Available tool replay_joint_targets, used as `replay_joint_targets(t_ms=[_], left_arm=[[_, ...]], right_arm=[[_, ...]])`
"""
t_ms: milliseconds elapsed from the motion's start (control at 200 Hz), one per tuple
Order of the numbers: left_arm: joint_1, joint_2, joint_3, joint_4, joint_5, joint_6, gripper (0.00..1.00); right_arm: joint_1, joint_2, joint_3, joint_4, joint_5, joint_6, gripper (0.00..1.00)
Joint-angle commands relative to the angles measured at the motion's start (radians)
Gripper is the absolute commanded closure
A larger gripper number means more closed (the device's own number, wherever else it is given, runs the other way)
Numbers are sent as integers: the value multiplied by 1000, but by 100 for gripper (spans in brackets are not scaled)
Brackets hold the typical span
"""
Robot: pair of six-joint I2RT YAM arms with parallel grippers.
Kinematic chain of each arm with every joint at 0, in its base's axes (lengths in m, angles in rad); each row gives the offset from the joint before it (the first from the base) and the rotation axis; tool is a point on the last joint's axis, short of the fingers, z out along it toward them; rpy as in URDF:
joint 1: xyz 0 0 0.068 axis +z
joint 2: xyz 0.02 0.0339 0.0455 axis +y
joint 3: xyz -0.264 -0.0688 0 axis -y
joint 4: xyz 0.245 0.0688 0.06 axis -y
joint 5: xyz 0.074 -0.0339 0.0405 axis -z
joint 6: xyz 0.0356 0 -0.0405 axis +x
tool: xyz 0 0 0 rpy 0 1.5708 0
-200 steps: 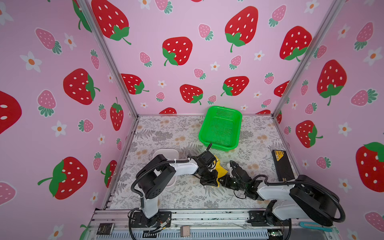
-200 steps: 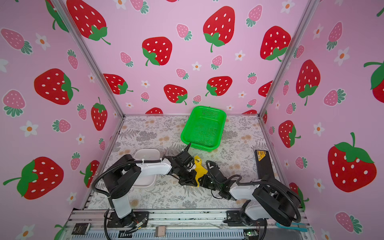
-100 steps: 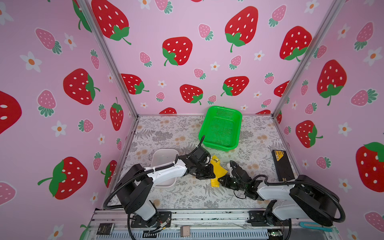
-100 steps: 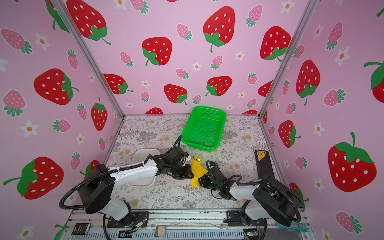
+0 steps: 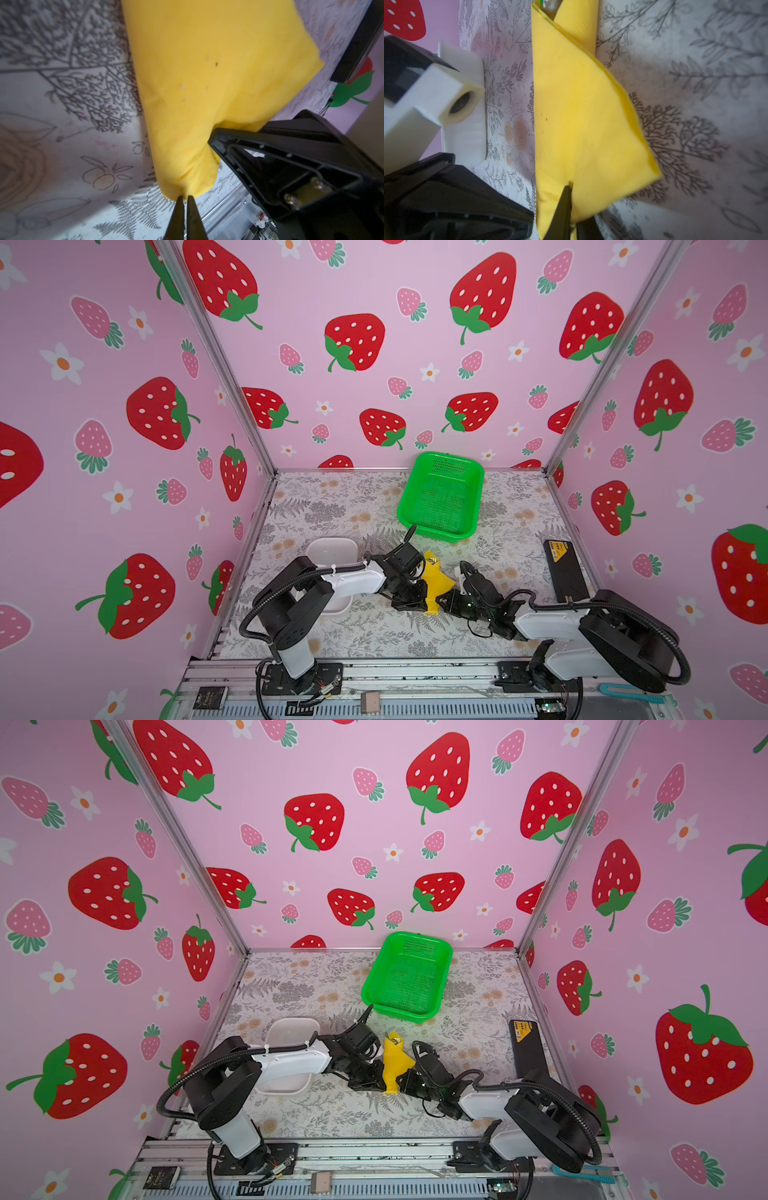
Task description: Place the utensils on the paper napkin and roll it up
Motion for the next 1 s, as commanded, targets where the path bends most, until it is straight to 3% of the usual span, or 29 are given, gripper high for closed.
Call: replay_joint_targets(t_ms=[0,180,360,600,995], left_arm=[[-8,25,45,-31,14,20,91],[-13,52,65,-52,18,32,92],[-16,-12,68,-57,7,62,89],[4,-131,37,-36,-112,45,89],[43,22,140,24,-90,16,90]], right_arm=[[-4,16,6,-43,10,11,90],[-4,17,6,-44,9,13,90],[-5,14,6,-47,10,13,90],[-8,1,1,-56,16,13,90],[-11,-21,-6,-61,16,13,92]])
